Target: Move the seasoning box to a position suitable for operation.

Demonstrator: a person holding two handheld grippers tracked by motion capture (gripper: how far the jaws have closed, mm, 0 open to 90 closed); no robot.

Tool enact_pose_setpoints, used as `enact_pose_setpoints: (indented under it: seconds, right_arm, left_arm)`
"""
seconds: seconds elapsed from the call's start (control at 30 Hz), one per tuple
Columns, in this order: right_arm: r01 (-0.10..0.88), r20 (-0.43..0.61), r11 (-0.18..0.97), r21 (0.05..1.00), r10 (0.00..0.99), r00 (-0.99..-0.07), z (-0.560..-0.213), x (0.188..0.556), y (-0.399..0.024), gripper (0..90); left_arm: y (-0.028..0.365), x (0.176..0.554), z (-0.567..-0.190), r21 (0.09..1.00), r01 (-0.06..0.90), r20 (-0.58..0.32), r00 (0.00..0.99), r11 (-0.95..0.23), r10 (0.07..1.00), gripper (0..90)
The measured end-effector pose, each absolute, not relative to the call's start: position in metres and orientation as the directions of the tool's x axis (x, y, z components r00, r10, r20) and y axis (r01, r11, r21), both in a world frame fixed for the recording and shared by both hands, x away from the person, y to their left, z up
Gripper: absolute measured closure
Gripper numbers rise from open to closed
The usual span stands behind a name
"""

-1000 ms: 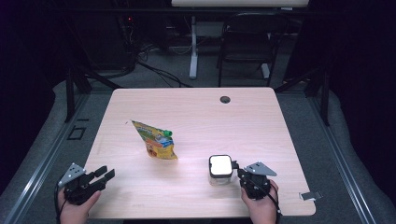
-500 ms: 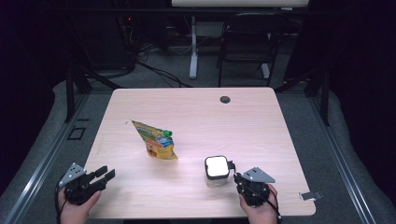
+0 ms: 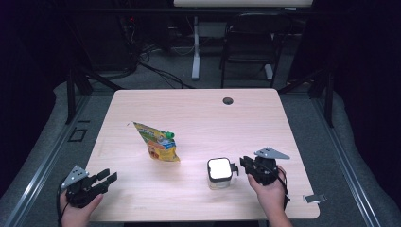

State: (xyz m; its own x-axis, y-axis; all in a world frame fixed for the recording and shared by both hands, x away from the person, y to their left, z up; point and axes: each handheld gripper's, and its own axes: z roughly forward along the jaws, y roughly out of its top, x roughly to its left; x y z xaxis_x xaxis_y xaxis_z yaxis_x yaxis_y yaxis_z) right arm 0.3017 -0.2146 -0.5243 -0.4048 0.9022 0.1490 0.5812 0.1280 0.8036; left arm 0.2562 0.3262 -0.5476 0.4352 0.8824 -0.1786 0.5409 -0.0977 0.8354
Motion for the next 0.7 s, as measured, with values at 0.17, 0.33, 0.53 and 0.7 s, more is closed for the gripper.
enact_pose_setpoints:
  seconds: [0.17, 0.33, 0.53, 0.7]
  right_arm:
    - [0.595, 0.179, 0.124, 0.794, 0.888, -0.424, -0.535, 0.303, -0.213, 80.5]
    - [0.603, 0.170, 0.147, 0.784, 0.884, -0.435, -0.537, 0.300, -0.210, 82.0]
    - [0.627, 0.174, 0.178, 0.758, 0.872, -0.458, -0.538, 0.293, -0.213, 81.4]
    - [0.616, 0.195, 0.133, 0.776, 0.879, -0.436, -0.536, 0.291, -0.215, 81.5]
  left_arm:
    - [0.327, 0.257, -0.549, 0.827, 0.552, -0.178, 0.437, -0.106, 0.882, 59.5]
    - [0.327, 0.257, -0.548, 0.827, 0.552, -0.180, 0.437, -0.105, 0.881, 59.5]
    - [0.328, 0.256, -0.548, 0.826, 0.555, -0.186, 0.432, -0.098, 0.882, 59.6]
    - [0.327, 0.258, -0.548, 0.824, 0.557, -0.180, 0.437, -0.107, 0.881, 59.6]
